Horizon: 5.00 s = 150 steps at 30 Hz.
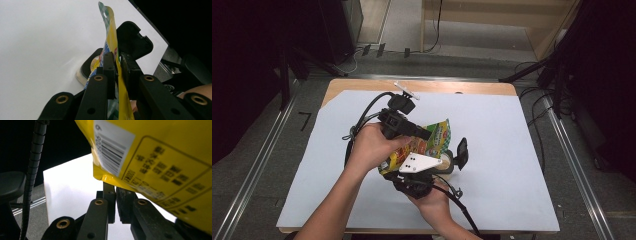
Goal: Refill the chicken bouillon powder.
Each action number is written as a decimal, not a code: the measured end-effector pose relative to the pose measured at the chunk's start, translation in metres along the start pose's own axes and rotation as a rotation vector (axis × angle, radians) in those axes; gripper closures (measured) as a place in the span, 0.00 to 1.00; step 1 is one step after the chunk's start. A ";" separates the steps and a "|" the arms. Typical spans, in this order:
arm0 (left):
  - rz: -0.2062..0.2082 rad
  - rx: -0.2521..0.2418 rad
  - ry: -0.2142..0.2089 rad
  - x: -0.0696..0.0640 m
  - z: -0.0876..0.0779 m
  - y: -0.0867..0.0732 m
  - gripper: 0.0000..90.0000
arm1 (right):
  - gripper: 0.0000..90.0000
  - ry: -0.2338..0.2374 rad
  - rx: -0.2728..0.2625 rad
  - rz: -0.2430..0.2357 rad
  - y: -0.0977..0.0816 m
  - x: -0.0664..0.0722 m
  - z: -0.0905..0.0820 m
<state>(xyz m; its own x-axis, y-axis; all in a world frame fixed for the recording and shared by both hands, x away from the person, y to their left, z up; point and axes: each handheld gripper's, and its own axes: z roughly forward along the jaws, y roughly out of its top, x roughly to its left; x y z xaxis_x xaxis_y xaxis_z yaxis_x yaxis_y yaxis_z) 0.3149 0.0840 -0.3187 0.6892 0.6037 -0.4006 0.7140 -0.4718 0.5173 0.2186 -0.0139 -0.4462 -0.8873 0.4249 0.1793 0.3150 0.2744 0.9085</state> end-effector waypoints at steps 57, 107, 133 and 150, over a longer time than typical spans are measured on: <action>0.012 -0.035 -0.026 0.005 -0.006 -0.017 0.92 | 0.95 0.015 0.031 -0.039 -0.006 0.003 0.003; -0.008 -0.041 -0.108 0.040 -0.021 -0.048 1.00 | 0.87 0.016 0.134 -0.037 -0.029 -0.008 0.011; -0.011 -0.127 -0.160 0.061 -0.045 -0.057 1.00 | 0.73 0.026 0.102 -0.017 -0.024 -0.014 -0.002; -0.069 -0.212 -0.154 0.089 -0.060 -0.060 1.00 | 0.67 0.021 0.130 -0.017 -0.023 -0.020 -0.011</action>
<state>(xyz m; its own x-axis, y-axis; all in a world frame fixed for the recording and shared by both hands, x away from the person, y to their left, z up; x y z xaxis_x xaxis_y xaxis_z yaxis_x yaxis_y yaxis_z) 0.3256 0.2042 -0.3402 0.6623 0.5169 -0.5424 0.7291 -0.2779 0.6255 0.2253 -0.0379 -0.4661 -0.8995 0.4012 0.1733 0.3394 0.3917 0.8552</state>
